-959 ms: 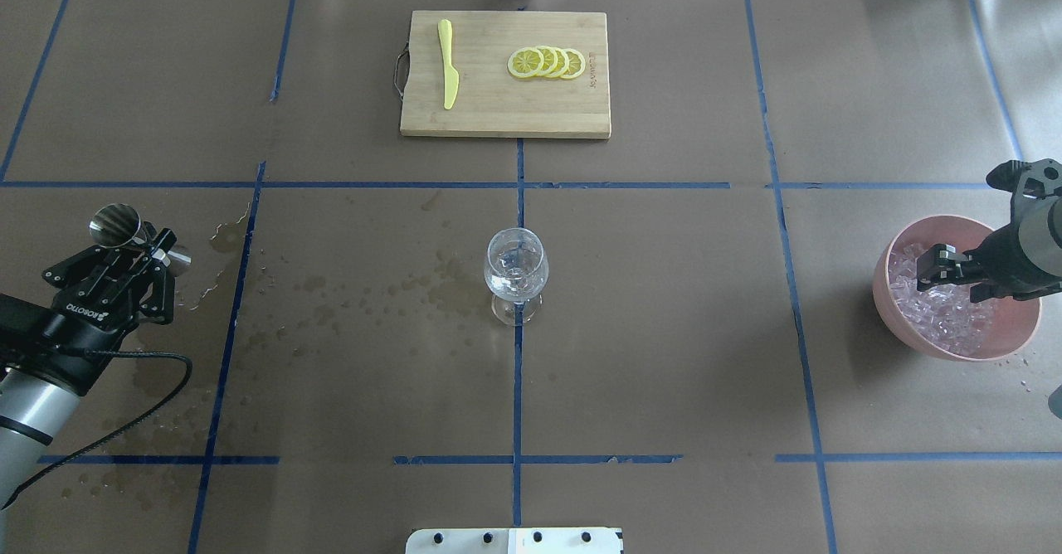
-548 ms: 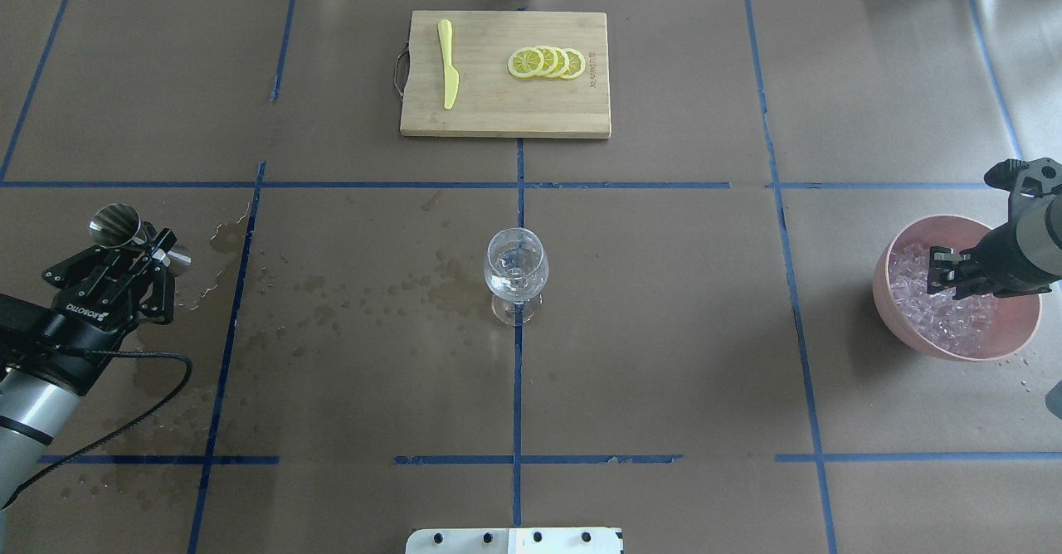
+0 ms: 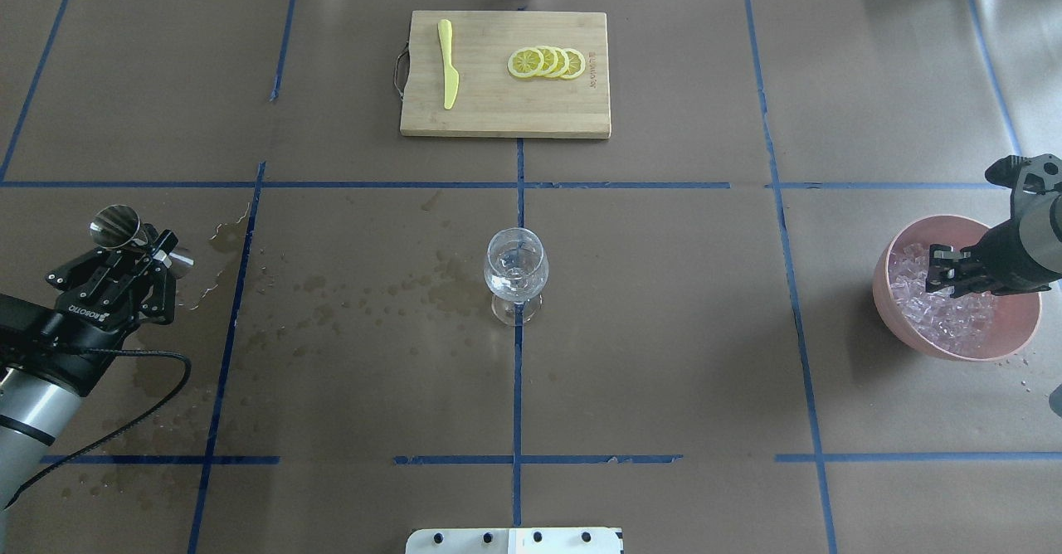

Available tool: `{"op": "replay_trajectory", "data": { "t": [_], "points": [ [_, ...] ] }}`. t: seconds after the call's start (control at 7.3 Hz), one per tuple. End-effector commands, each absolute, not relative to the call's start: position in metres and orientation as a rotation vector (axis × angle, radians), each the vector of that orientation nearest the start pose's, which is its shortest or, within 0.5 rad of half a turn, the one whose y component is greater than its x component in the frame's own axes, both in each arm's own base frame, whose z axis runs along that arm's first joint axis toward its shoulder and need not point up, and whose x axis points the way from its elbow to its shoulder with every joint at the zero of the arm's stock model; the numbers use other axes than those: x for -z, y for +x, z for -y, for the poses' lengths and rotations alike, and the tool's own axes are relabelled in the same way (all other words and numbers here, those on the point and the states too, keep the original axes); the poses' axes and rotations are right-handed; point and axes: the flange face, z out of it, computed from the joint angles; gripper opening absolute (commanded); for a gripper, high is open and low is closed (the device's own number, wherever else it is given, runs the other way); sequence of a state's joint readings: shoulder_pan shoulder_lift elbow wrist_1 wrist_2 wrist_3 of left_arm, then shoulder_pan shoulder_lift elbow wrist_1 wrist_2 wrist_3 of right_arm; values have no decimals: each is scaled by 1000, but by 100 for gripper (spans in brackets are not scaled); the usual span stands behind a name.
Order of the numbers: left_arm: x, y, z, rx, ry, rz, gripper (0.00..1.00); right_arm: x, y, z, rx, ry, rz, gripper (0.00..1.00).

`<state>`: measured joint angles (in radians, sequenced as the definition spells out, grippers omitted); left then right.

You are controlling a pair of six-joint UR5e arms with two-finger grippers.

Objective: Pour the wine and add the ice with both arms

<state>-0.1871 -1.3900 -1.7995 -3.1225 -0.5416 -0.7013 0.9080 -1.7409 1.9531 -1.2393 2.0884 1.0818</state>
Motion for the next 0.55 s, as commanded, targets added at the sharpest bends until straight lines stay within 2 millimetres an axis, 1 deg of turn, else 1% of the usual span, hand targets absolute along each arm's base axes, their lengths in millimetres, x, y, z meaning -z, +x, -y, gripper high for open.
{"op": "replay_trajectory", "data": {
  "t": [0.0,0.14,0.27,0.41],
  "points": [
    [-488,329,282,306,1320,-833,0,-496,-197,397,-258,-9,765,0],
    [-496,332,282,314,1306,-840,0,-492,-194,399,-263,1,771,0],
    [-497,333,282,326,1297,-852,0,-485,-189,400,-268,13,781,0],
    [-502,335,280,380,1260,-901,0,-479,-183,401,-275,24,792,0]
  ]
}}
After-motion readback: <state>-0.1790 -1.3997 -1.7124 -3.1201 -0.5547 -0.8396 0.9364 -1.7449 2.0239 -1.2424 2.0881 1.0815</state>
